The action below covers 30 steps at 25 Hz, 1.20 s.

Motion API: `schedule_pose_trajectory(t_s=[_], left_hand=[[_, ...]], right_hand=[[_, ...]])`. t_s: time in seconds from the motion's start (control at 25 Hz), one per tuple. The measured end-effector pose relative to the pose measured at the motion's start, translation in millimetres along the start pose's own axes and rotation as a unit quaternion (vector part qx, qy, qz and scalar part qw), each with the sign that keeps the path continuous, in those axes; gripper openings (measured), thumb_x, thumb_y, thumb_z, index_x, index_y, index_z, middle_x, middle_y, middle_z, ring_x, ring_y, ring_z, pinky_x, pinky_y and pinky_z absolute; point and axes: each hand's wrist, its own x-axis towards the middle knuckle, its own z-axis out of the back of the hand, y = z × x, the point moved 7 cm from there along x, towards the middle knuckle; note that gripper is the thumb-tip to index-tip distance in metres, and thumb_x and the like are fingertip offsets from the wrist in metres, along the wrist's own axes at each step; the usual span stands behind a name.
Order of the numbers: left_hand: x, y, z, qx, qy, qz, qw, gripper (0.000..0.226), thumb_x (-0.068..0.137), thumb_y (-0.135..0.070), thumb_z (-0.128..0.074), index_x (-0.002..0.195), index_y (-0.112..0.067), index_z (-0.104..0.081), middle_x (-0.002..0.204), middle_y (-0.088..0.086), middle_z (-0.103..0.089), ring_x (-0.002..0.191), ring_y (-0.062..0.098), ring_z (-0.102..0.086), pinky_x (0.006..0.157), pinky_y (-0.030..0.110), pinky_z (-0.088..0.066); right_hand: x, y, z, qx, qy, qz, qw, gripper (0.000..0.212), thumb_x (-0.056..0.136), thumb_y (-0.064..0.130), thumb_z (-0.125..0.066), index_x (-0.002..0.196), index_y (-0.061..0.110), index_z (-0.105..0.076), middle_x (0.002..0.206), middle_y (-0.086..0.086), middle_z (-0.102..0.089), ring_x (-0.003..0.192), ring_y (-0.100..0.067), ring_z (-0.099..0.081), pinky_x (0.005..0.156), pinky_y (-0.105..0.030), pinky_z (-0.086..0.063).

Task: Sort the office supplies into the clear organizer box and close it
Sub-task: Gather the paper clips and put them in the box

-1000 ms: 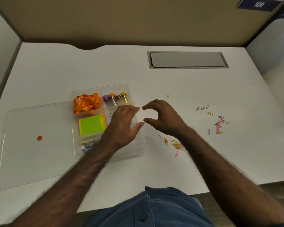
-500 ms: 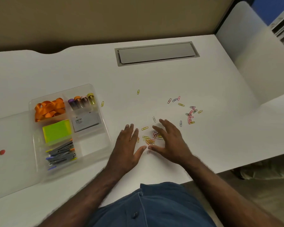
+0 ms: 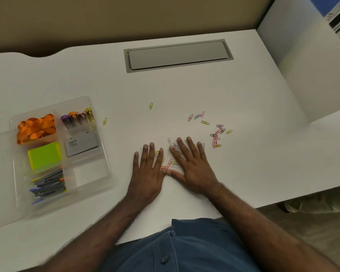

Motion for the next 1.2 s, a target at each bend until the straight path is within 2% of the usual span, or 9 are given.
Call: schedule_pose_trajectory(t_s=[0.16,0.28,0.48,0.56,0.68,0.76,0.84,1.04,1.2], left_hand=[[43,7,7,-0.023,-0.040,0.042,0.998,0.072,0.107,-0.056,-0.015,0.165,-0.015,-0.014,0.173,0.019,-0.001,0.161,0.035,0.002,0.128,0.059,-0.009],[64,34,18,-0.032,-0.091,0.145,0.985,0.075,0.107,-0.056,-0.028,0.163,-0.007,-0.018,0.171,0.025,-0.004,0.160,0.039,0.000,0.129,0.056,-0.005],[88,88,31,-0.058,-0.132,0.308,0.940,0.088,0.104,-0.064,-0.027,0.160,0.004,-0.019,0.167,0.034,-0.010,0.158,0.046,-0.007,0.129,0.056,-0.009],[95,102,30,-0.071,-0.128,0.345,0.927,0.091,0.103,-0.065,-0.027,0.159,0.006,-0.019,0.166,0.035,-0.011,0.157,0.047,-0.008,0.128,0.057,-0.010],[104,112,27,-0.071,-0.128,0.368,0.918,0.092,0.102,-0.065,-0.027,0.158,0.007,-0.020,0.166,0.035,-0.012,0.157,0.047,-0.009,0.128,0.057,-0.008],[107,112,26,-0.070,-0.132,0.366,0.919,0.090,0.103,-0.064,-0.027,0.158,0.008,-0.021,0.166,0.035,-0.014,0.158,0.046,-0.009,0.128,0.058,-0.008],[108,104,25,-0.073,-0.137,0.344,0.926,0.087,0.104,-0.061,-0.027,0.157,0.008,-0.023,0.167,0.033,-0.016,0.158,0.044,-0.010,0.128,0.058,-0.010],[92,37,20,-0.071,-0.170,0.205,0.961,0.067,0.108,-0.043,-0.039,0.152,0.008,-0.039,0.164,0.030,-0.028,0.156,0.043,-0.022,0.127,0.057,-0.016],[63,-10,17,-0.118,-0.214,0.087,0.966,0.050,0.108,-0.027,-0.048,0.143,0.009,-0.052,0.158,0.028,-0.041,0.151,0.041,-0.035,0.123,0.057,-0.029]], right_hand=[[29,-35,7,0.008,0.010,-0.009,1.000,0.081,0.099,0.078,-0.022,0.166,0.034,-0.008,0.175,-0.002,0.009,0.161,-0.025,0.014,0.128,-0.057,-0.007],[42,-58,13,0.015,-0.013,-0.009,1.000,0.084,0.098,0.080,-0.029,0.166,0.035,-0.010,0.175,-0.002,0.008,0.161,-0.025,0.013,0.128,-0.058,-0.006],[45,-94,20,0.018,-0.071,-0.049,0.996,0.083,0.098,0.079,-0.031,0.166,0.033,-0.016,0.176,-0.002,-0.001,0.162,-0.026,0.007,0.128,-0.059,-0.008],[40,-108,21,0.023,-0.085,-0.082,0.993,0.083,0.099,0.077,-0.032,0.166,0.031,-0.016,0.176,-0.003,-0.001,0.162,-0.027,0.007,0.128,-0.059,-0.007],[28,-136,20,0.049,-0.091,-0.182,0.978,0.086,0.098,0.079,-0.030,0.166,0.029,-0.014,0.175,-0.005,-0.002,0.162,-0.028,0.007,0.129,-0.057,-0.002],[21,-150,17,0.066,-0.083,-0.239,0.965,0.090,0.096,0.082,-0.026,0.166,0.025,-0.014,0.175,-0.008,-0.002,0.162,-0.030,0.006,0.129,-0.058,-0.002],[20,-150,14,0.068,-0.071,-0.251,0.963,0.092,0.096,0.081,-0.022,0.166,0.021,-0.014,0.175,-0.011,0.000,0.162,-0.030,0.006,0.129,-0.058,-0.003],[33,-99,7,0.063,-0.066,-0.154,0.984,0.086,0.102,0.073,-0.029,0.166,0.017,-0.016,0.175,-0.013,0.000,0.162,-0.027,0.005,0.130,-0.052,-0.004],[41,-53,4,0.081,-0.062,-0.073,0.992,0.076,0.106,0.058,-0.039,0.164,0.013,-0.024,0.174,-0.017,-0.007,0.162,-0.030,-0.001,0.130,-0.051,-0.008]])
